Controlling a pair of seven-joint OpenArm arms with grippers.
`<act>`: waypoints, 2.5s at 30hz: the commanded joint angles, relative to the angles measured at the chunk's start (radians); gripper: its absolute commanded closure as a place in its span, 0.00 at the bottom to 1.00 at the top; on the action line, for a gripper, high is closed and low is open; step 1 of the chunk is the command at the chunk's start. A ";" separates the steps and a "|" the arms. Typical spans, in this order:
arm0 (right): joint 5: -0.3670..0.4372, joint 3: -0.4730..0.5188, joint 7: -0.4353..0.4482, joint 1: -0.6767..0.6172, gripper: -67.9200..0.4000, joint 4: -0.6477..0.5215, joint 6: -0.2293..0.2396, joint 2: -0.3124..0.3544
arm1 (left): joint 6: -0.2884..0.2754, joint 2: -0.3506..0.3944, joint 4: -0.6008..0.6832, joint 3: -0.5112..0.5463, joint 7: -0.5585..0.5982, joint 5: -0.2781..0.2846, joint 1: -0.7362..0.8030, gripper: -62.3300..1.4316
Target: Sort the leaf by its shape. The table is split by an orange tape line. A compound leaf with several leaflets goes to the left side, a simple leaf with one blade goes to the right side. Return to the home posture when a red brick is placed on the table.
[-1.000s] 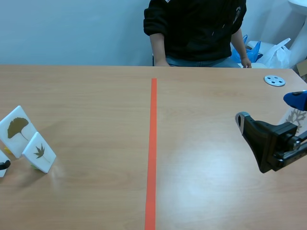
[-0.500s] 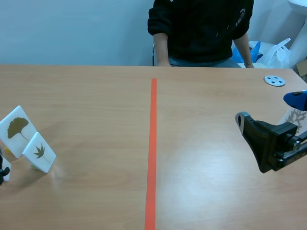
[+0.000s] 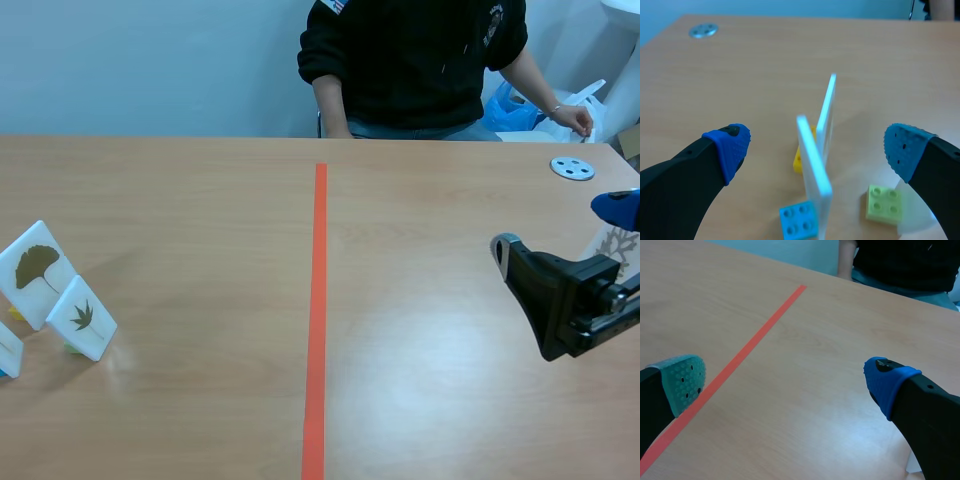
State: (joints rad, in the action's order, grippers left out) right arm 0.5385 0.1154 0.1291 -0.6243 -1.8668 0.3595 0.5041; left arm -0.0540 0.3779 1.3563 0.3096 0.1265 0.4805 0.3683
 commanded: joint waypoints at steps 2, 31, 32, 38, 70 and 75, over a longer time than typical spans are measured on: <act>0.008 0.002 0.011 0.010 0.00 -0.004 0.000 0.000 | 0.002 0.034 0.083 0.059 -0.066 0.062 0.025 0.06; 0.008 0.002 0.012 0.010 0.00 -0.004 0.000 0.000 | -0.262 0.011 0.540 -0.171 -0.193 -0.104 0.326 0.00; 0.008 0.002 0.012 0.010 0.00 -0.004 0.000 0.000 | -0.243 0.004 0.532 -0.197 -0.176 -0.122 0.319 0.00; 0.007 0.002 0.011 0.010 0.00 -0.004 0.000 0.000 | -0.179 -0.032 0.444 -0.302 -0.145 -0.157 0.242 0.00; -0.018 0.002 0.040 0.010 0.00 0.058 -0.001 0.000 | -0.173 -0.042 0.391 -0.410 -0.149 -0.160 0.135 0.00; -0.018 0.001 0.046 0.010 0.00 0.058 -0.008 -0.001 | -0.173 -0.042 0.391 -0.410 -0.149 -0.160 0.135 0.00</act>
State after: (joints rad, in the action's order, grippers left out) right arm 0.5125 0.1154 0.1562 -0.6243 -1.7958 0.3553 0.5045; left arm -0.2283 0.3355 1.7233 -0.1089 -0.0402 0.3138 0.5014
